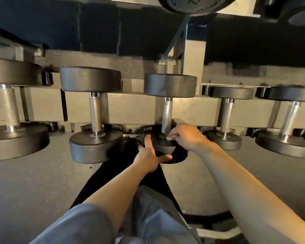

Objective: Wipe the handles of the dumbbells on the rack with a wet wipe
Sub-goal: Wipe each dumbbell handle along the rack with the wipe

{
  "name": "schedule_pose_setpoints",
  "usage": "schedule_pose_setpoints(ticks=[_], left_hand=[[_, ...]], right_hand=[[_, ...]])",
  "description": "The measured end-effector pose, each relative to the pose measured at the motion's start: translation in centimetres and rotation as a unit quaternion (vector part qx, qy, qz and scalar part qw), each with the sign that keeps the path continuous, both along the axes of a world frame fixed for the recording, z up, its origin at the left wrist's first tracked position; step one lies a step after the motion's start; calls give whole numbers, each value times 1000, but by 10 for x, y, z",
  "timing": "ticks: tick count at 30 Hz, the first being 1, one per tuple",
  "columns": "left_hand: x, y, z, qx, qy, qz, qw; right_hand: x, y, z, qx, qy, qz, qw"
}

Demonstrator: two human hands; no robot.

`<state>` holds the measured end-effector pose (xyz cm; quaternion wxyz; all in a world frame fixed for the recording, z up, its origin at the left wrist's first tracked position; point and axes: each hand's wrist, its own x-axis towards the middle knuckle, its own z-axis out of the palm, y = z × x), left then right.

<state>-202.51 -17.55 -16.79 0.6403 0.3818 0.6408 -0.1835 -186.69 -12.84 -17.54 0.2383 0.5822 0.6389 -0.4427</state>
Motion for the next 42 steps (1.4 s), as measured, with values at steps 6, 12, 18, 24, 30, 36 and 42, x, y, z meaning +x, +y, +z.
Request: schedule_pose_setpoints(ticks=[6, 12, 18, 24, 30, 36, 42], left_hand=[[0, 5, -3, -25, -1, -7, 1000], [0, 6, -4, -33, 5, -30, 999], [-2, 7, -7, -45, 4, -52, 998], [-3, 9, -6, -62, -4, -43, 997], [-1, 10, -9, -68, 5, -46, 997], [-1, 8, -9, -64, 5, -48, 997], [-2, 6, -12, -65, 3, -40, 997]], right_hand=[[-3, 10, 0, -8, -15, 8, 1000], [-27, 5, 0, 78, 20, 7, 997], [-48, 7, -4, 75, -20, 93, 993], [12, 7, 3, -20, 13, 24, 999], [-2, 5, -15, 7, -16, -62, 998], [0, -5, -6, 20, 32, -110, 993], [-34, 2, -5, 42, -13, -17, 999]])
